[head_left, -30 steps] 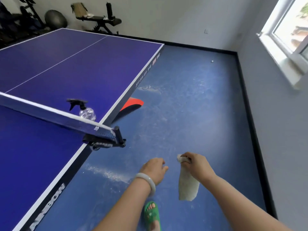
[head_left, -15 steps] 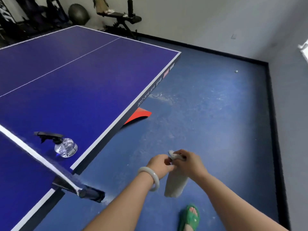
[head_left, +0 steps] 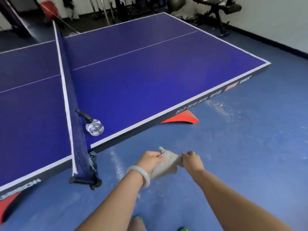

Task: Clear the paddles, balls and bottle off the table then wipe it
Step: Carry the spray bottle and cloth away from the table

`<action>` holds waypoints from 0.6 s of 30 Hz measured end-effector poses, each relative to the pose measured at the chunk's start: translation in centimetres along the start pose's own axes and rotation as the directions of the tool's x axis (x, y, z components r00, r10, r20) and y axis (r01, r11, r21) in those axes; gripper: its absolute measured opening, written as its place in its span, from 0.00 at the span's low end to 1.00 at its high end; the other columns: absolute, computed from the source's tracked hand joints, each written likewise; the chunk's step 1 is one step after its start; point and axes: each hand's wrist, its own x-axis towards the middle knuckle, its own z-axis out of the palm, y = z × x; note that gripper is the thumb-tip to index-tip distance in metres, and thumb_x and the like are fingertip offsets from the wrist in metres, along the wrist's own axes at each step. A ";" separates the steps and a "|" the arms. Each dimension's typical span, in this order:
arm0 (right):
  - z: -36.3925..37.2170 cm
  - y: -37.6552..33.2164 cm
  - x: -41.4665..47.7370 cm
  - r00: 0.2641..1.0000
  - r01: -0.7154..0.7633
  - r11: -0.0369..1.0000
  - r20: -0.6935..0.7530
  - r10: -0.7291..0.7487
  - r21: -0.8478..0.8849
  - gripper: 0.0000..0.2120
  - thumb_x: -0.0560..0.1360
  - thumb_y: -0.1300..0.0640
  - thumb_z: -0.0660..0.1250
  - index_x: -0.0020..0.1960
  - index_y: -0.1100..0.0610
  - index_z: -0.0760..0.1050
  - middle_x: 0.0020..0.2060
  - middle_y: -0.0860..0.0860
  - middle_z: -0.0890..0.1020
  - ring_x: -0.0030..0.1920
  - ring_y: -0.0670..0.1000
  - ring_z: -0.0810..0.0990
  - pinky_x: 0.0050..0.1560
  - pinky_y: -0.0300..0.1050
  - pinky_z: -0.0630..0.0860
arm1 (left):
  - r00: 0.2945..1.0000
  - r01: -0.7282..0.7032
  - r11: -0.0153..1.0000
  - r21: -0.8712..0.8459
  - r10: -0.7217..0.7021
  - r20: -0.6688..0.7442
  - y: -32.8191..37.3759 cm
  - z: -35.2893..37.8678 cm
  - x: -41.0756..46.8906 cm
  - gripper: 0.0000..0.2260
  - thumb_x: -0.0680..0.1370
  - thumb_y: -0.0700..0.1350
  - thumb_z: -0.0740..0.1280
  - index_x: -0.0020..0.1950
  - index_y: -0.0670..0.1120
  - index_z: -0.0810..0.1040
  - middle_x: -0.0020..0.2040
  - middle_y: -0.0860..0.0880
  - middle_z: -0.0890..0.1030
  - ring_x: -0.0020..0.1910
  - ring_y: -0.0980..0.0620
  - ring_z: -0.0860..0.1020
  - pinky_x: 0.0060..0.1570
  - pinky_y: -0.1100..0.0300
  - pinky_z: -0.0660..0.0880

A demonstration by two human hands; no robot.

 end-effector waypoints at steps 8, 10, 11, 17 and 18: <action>3.5 -4.0 1.7 0.795 -0.237 0.841 0.594 -0.119 0.486 0.23 0.79 0.38 0.58 0.60 0.54 0.79 0.58 0.47 0.81 0.62 0.48 0.75 0.71 0.52 0.59 | 0.998 0.002 0.774 -0.633 -0.042 -0.048 0.1 -5.4 2.3 0.12 0.81 0.31 0.56 0.61 0.36 0.75 0.48 0.42 0.83 0.47 0.48 0.81 0.47 0.57 0.75; 4.2 -5.1 2.3 0.771 -0.219 0.811 0.606 -0.197 0.542 0.19 0.78 0.44 0.64 0.64 0.53 0.76 0.61 0.47 0.80 0.66 0.48 0.74 0.74 0.53 0.57 | 0.999 0.021 0.729 -0.684 -0.034 -0.006 -0.2 -6.8 3.1 0.12 0.81 0.31 0.57 0.61 0.36 0.76 0.48 0.42 0.84 0.47 0.48 0.83 0.47 0.55 0.76; 4.5 -5.8 2.5 0.766 -0.218 0.795 0.604 -0.220 0.566 0.20 0.76 0.47 0.66 0.64 0.54 0.76 0.61 0.48 0.81 0.64 0.49 0.75 0.72 0.54 0.60 | 1.000 0.028 0.711 -0.702 -0.030 0.010 -0.2 -7.3 3.6 0.12 0.81 0.31 0.57 0.60 0.36 0.76 0.48 0.42 0.85 0.47 0.48 0.84 0.48 0.54 0.77; 6.4 -9.8 4.3 0.773 -0.158 0.796 0.575 -0.268 0.585 0.18 0.74 0.65 0.70 0.64 0.64 0.75 0.54 0.58 0.83 0.50 0.53 0.82 0.48 0.44 0.76 | 0.986 0.039 0.811 -0.584 -0.125 -0.108 -0.1 -10.3 6.5 0.09 0.80 0.31 0.60 0.52 0.39 0.79 0.39 0.43 0.82 0.36 0.49 0.79 0.38 0.58 0.75; 6.7 -10.3 4.8 0.813 -0.119 0.788 0.515 -0.272 0.604 0.18 0.73 0.68 0.70 0.62 0.66 0.75 0.51 0.58 0.84 0.48 0.54 0.82 0.46 0.43 0.76 | 0.974 0.030 0.896 -0.443 -0.126 -0.190 -0.1 -10.9 7.2 0.09 0.79 0.31 0.61 0.46 0.42 0.78 0.36 0.45 0.79 0.33 0.50 0.76 0.35 0.61 0.71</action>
